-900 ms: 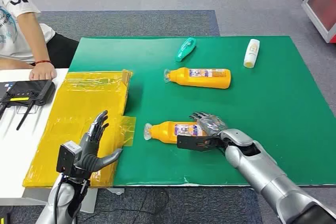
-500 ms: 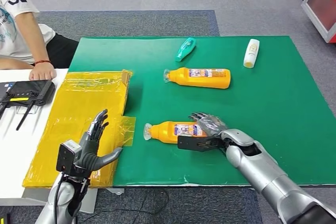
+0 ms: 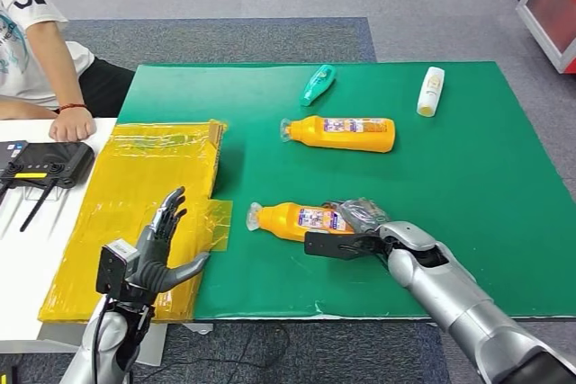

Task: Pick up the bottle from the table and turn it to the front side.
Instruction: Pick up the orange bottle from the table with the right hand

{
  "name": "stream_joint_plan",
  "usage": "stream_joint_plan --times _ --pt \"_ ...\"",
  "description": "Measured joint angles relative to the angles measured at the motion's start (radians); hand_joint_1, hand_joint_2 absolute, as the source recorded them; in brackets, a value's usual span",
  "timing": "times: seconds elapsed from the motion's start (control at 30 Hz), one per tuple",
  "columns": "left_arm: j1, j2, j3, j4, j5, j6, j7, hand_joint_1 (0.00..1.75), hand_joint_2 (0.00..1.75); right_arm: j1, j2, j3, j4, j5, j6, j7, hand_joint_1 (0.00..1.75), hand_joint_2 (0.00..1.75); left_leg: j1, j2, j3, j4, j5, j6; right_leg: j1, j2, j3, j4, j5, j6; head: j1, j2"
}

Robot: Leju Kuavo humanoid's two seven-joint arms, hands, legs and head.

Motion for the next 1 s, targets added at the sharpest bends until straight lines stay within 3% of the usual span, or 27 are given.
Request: stream_joint_plan --times 0.2,0.33,0.57,0.83,1.0 --pt "-0.006 0.000 0.000 0.001 0.007 -0.006 -0.002 0.00 1.75 0.007 -0.005 -0.013 -0.001 -0.070 -0.012 -0.059 1.75 1.75 0.000 0.000 0.000 0.000 0.000 0.000 0.000 0.000 0.000 0.000 0.000 0.000 0.000 0.000" --pt "-0.020 0.002 0.000 0.007 0.017 -0.011 -0.016 0.00 1.75 0.059 -0.023 -0.070 -0.025 -0.235 -0.039 -0.203 1.75 1.75 0.000 0.000 -0.001 0.000 -0.001 0.000 0.000 0.000 0.000 0.000 -0.001 0.001 0.000 0.000" --pt "-0.030 0.013 -0.001 0.018 0.037 -0.020 -0.041 0.00 1.75 0.217 -0.031 -0.260 -0.114 -0.498 -0.043 -0.443 1.75 1.75 0.000 -0.001 -0.004 0.000 -0.001 0.001 0.000 -0.001 -0.002 0.000 -0.002 0.002 0.000 0.000" --pt "-0.036 0.019 -0.003 0.025 0.041 -0.020 -0.044 0.00 1.75 0.274 -0.018 -0.373 -0.165 -0.531 -0.030 -0.472 1.75 1.75 -0.001 -0.001 -0.005 0.000 -0.002 0.001 -0.001 -0.001 -0.003 0.000 -0.002 0.002 0.000 0.000" --pt "-0.037 0.021 -0.006 0.026 0.043 -0.012 -0.046 0.00 1.75 0.306 0.020 -0.444 -0.188 -0.616 0.047 -0.529 1.75 1.75 0.000 -0.001 -0.005 0.000 -0.001 0.001 -0.001 -0.001 -0.003 0.000 -0.002 0.002 0.000 0.000"
